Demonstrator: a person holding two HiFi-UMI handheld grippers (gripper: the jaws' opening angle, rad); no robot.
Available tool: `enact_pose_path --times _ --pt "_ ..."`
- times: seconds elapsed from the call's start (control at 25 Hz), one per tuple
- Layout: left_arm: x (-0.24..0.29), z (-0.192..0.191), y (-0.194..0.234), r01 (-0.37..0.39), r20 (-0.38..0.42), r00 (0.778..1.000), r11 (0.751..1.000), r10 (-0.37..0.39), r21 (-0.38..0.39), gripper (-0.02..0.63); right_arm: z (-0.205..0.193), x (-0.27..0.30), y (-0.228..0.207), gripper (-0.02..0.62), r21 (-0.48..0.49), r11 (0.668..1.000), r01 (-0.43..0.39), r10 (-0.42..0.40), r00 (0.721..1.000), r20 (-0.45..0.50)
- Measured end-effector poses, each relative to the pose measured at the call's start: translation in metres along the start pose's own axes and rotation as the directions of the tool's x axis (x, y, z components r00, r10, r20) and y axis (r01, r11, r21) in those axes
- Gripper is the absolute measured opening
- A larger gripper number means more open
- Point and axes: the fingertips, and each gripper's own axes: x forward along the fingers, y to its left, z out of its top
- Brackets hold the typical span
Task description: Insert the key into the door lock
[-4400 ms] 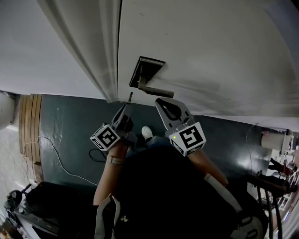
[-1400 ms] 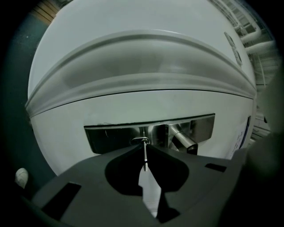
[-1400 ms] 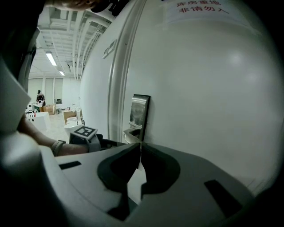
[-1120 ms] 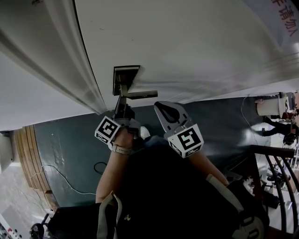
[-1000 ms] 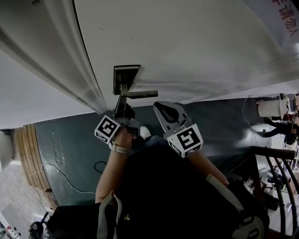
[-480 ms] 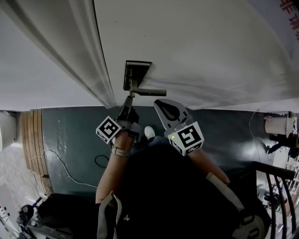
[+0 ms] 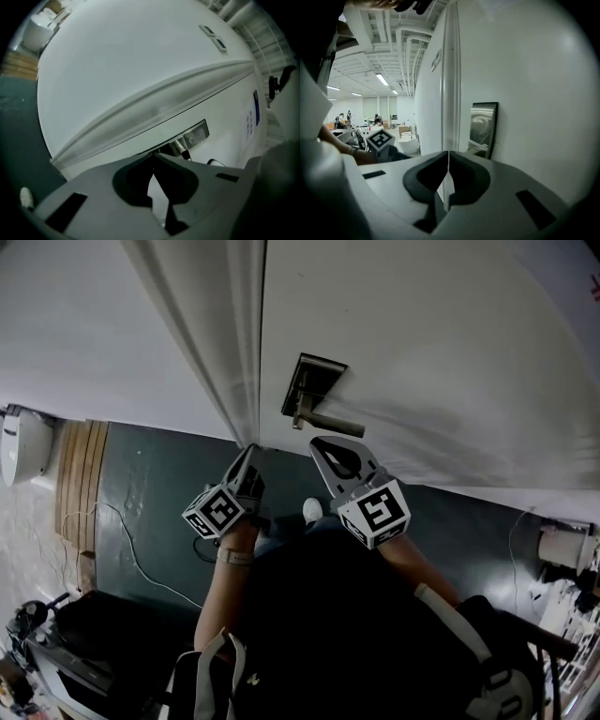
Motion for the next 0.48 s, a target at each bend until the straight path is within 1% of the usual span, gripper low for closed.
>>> enact_pose_path --times 0.12,0.2,0.36,0.48 --pt "-0.023 0.021 -0.002 -0.058 0.045 0.998 0.991 0.052 0.123 0.009 0.008 0.009 0.012 0.017 -0.015 0.998 -0.062 0.062 0.998 0.017" --pt "-0.038 0.034 -0.008 -0.092 0.076 0.994 0.976 0.078 0.2 0.009 0.015 0.014 0.019 0.017 -0.024 0.995 -0.096 0.097 0.995 0.028" --pt "-0.065 0.053 -0.018 -0.176 0.134 0.981 0.922 0.137 0.344 0.009 0.026 0.024 0.035 0.017 -0.042 0.986 -0.163 0.165 0.985 0.052" --pt "-0.086 0.063 -0.026 -0.24 0.172 0.968 0.871 0.181 0.43 0.009 0.034 0.029 0.049 0.017 -0.06 0.976 -0.209 0.213 0.975 0.065"
